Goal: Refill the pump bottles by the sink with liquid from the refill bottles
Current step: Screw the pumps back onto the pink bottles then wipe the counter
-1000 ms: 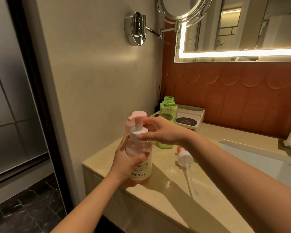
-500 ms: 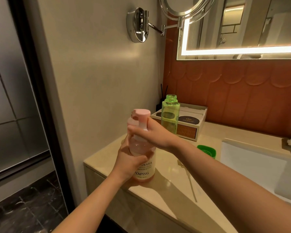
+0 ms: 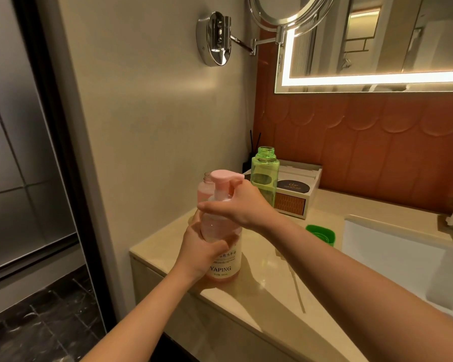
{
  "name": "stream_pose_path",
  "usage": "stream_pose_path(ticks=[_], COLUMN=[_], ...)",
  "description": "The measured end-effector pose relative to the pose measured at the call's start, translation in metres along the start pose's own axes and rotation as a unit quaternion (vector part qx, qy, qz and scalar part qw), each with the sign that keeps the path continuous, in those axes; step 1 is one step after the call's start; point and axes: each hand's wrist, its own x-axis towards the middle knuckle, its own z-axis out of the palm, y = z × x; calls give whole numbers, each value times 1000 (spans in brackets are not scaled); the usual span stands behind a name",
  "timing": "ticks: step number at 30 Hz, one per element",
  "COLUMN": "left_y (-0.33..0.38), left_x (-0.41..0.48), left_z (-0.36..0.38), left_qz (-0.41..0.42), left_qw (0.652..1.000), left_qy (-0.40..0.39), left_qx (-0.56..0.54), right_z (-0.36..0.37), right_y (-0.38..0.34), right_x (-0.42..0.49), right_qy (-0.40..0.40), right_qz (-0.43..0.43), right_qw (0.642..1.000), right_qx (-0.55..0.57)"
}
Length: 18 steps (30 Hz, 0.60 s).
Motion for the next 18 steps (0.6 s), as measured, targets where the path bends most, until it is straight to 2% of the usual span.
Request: stream_pose_path(ticks=[5,7,9,12,14,18], left_y=[3,4,7,9,10,9], left_x=[1,0,-1,-3,-3,-3], left_z=[-1,-1,-1,0,-1,0], left_qz=[2,1,-5,-10,-9,-3], left_qw=[1000,1000,1000,999,999,1000], left_qy=[-6,-13,-13,-14,-16,-15], left_qx=[18,24,28,29,32,23], right_z=[11,6,-2,-12,-15,-13], right_y=[-1,0,3,14,15,9], right_x=[-3,-4,-6,-10,-11,-8], right_qy=[-20,-67,-139,-176,-148,-35], right_qz=[-19,-2,51,58,20,-20], right_qw=[1000,996,979,970,981,996], right_qx=[14,61,142,155,122,79])
